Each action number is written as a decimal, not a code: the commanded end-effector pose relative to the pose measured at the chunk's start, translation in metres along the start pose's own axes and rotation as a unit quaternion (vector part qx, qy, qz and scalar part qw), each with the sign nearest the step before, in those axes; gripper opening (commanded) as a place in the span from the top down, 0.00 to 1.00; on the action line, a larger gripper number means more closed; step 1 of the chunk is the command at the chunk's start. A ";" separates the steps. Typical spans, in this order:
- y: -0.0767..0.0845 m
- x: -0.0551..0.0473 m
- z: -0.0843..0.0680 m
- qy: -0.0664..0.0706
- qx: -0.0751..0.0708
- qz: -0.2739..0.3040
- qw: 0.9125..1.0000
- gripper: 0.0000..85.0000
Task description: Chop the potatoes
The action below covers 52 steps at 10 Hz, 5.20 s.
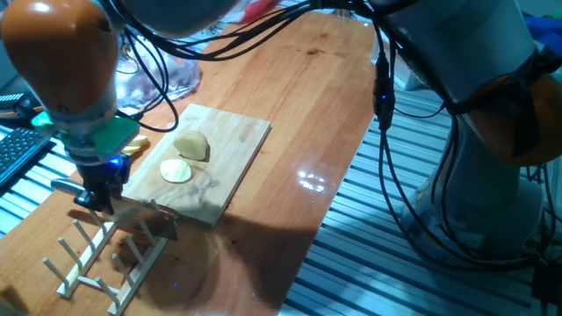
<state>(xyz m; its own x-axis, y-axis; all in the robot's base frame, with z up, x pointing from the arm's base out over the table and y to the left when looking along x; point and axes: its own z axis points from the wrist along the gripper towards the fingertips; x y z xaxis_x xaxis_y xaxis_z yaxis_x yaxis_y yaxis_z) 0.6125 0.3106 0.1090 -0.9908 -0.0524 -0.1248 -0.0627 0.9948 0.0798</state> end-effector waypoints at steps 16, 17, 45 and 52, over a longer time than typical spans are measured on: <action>-0.113 -0.014 -0.130 0.057 0.012 -0.050 0.997 1.00; -0.113 -0.016 -0.129 0.058 0.014 -0.049 0.997 1.00; -0.102 -0.014 -0.126 0.091 0.015 -0.054 0.994 1.00; -0.106 -0.014 -0.125 0.096 0.013 -0.051 0.994 1.00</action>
<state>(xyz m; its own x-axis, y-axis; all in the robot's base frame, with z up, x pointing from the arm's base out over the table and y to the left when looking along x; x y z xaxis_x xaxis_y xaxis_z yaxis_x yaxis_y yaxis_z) 0.6185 0.1953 0.2258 -0.9843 -0.1662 0.0598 -0.1632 0.9852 0.0514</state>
